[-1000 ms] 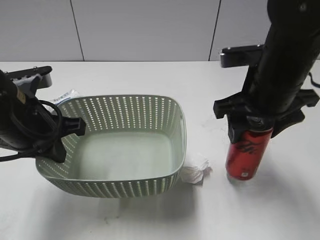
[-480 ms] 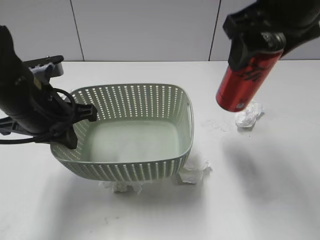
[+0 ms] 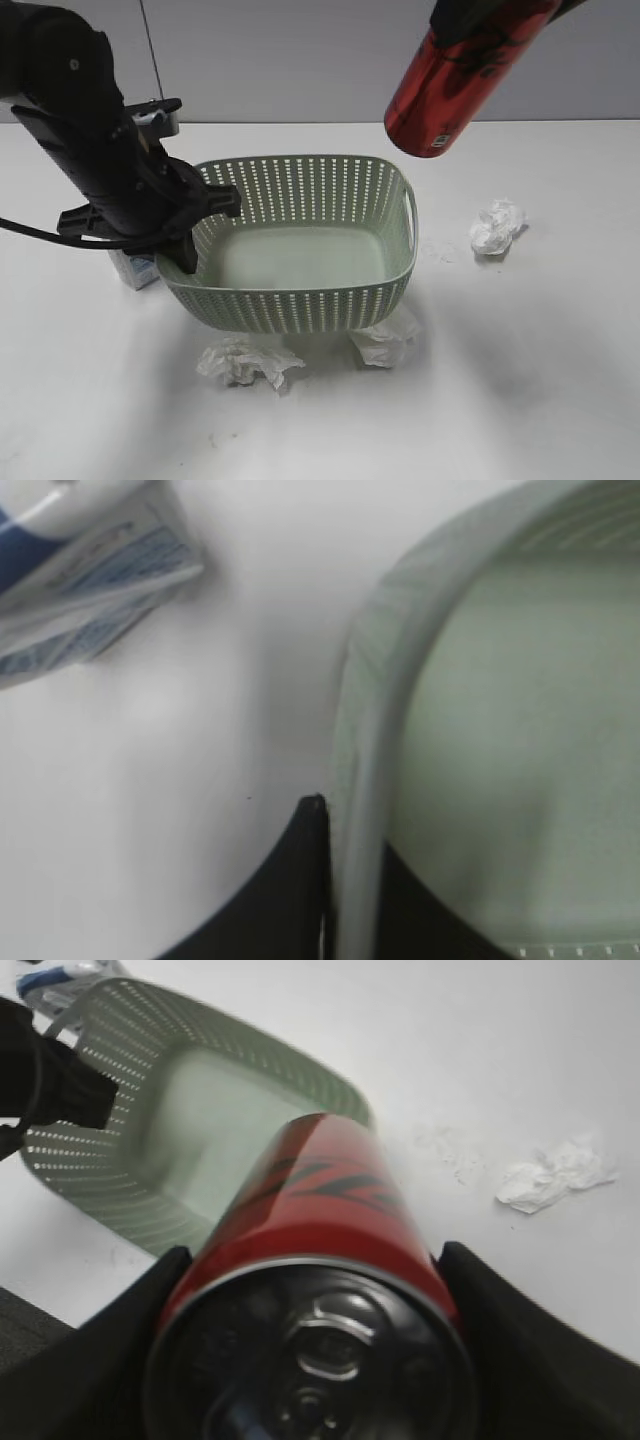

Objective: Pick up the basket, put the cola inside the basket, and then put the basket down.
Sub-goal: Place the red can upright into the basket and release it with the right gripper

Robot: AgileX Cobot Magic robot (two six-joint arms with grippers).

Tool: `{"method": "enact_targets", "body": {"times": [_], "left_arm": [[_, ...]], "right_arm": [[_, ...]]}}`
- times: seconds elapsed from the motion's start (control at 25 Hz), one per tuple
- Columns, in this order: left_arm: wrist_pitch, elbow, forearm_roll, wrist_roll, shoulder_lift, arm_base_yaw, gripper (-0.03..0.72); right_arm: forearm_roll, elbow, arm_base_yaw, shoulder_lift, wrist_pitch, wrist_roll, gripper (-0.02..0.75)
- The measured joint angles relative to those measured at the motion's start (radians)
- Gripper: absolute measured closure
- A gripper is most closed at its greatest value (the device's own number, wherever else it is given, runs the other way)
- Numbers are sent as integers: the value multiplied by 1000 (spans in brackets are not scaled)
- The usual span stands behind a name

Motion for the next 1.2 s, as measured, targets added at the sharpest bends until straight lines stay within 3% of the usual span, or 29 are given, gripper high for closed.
{"method": "enact_targets", "body": {"times": [0.28, 1.2], "left_arm": [[4, -44, -3, 0, 4, -1, 687], [40, -45, 26, 49, 10, -1, 686]], "right_arm": [[-37, -22, 127, 136, 1, -17, 216], [-79, -86, 134, 441, -8, -188, 216]]}}
